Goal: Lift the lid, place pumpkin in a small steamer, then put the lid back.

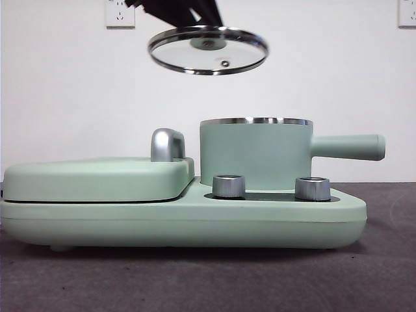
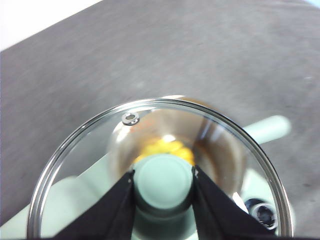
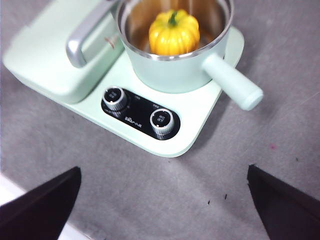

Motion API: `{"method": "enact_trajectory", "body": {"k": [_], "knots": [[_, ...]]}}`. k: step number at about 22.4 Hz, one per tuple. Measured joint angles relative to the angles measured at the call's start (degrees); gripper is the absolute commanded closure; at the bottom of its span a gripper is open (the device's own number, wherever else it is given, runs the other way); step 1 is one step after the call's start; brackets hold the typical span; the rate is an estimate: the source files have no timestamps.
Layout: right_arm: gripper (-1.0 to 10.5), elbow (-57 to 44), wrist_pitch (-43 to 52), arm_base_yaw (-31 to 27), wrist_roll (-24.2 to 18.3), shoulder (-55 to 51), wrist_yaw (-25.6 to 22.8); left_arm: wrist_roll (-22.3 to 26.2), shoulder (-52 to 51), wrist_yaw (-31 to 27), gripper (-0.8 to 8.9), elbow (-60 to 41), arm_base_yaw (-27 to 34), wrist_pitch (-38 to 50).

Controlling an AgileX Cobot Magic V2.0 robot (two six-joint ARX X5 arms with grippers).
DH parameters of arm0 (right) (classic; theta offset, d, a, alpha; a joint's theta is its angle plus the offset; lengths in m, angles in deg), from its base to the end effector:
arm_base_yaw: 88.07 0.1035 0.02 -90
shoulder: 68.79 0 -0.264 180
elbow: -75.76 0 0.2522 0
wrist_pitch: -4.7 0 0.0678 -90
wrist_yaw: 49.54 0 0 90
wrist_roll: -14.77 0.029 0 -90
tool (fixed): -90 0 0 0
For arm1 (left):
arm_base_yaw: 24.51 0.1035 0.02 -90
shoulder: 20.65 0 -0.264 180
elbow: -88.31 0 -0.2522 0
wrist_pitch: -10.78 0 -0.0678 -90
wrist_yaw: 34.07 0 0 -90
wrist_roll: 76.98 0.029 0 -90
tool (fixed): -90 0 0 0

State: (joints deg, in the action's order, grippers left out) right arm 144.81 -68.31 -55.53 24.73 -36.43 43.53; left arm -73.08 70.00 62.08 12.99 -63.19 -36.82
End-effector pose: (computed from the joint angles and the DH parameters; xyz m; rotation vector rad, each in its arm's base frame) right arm 0.0642 0.0428 0.3382 -0.0009 0.6717 0.5433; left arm 0.2699 -0.2200 0.3752 0.2311 0.5512 -0.7795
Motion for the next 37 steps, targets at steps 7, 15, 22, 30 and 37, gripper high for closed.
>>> {"method": "enact_trajectory", "body": {"k": [7,15,22,30,37], "knots": [[4.2,-1.0,-0.5,0.0,2.7,-18.7,0.1,0.2,0.5,0.0,7.98,0.0,-3.9,6.6],[4.2,-1.0,-0.5,0.0,4.5,-20.3,3.9,2.1,7.3,0.0,7.98,0.0,-3.9,10.9],[4.2,-1.0,-0.5,0.0,4.5,-20.3,4.4,3.0,9.6,0.0,7.98,0.0,-3.7,11.4],[4.2,-1.0,-0.5,0.0,5.1,-20.3,4.4,3.2,12.3,0.0,7.98,0.0,-2.6,11.4],[4.2,-1.0,-0.5,0.0,5.5,-20.3,4.4,3.2,14.0,3.2,7.98,0.0,-1.8,12.4]]}}
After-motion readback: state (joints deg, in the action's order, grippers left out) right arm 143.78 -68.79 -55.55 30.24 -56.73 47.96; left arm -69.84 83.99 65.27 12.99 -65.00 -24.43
